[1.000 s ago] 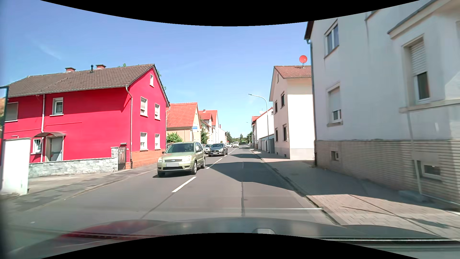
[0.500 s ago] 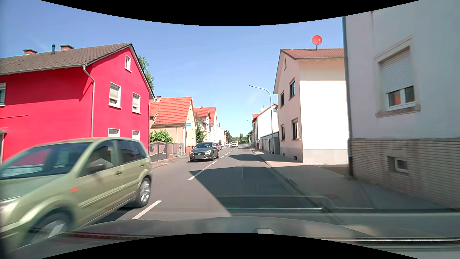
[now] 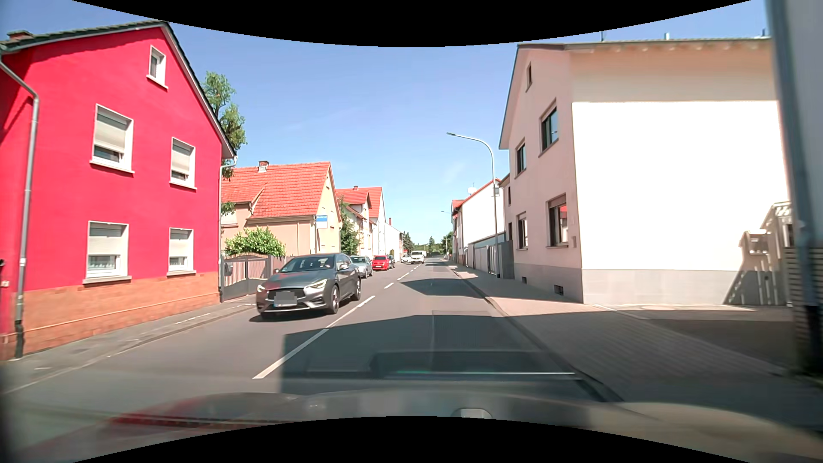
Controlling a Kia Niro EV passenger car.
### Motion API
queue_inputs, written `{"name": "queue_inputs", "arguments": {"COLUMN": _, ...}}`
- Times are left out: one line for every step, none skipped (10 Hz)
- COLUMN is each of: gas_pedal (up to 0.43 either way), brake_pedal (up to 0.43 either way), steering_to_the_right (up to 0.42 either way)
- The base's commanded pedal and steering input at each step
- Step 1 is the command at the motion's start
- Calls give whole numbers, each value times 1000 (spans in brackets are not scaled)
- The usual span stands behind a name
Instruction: Follow the waypoints while adhering to traffic rules and regulations
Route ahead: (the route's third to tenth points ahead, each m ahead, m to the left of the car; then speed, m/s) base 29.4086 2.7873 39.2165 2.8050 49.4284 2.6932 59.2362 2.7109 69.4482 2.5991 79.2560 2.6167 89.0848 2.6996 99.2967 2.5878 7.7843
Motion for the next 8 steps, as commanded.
{"name": "queue_inputs", "arguments": {"gas_pedal": 0, "brake_pedal": 0, "steering_to_the_right": -8}}
{"name": "queue_inputs", "arguments": {"gas_pedal": 0, "brake_pedal": 0, "steering_to_the_right": -8}}
{"name": "queue_inputs", "arguments": {"gas_pedal": 0, "brake_pedal": 0, "steering_to_the_right": -8}}
{"name": "queue_inputs", "arguments": {"gas_pedal": 0, "brake_pedal": 0, "steering_to_the_right": -8}}
{"name": "queue_inputs", "arguments": {"gas_pedal": 0, "brake_pedal": 0, "steering_to_the_right": -8}}
{"name": "queue_inputs", "arguments": {"gas_pedal": 0, "brake_pedal": 0, "steering_to_the_right": -8}}
{"name": "queue_inputs", "arguments": {"gas_pedal": 0, "brake_pedal": 0, "steering_to_the_right": -7}}
{"name": "queue_inputs", "arguments": {"gas_pedal": 0, "brake_pedal": 0, "steering_to_the_right": -4}}
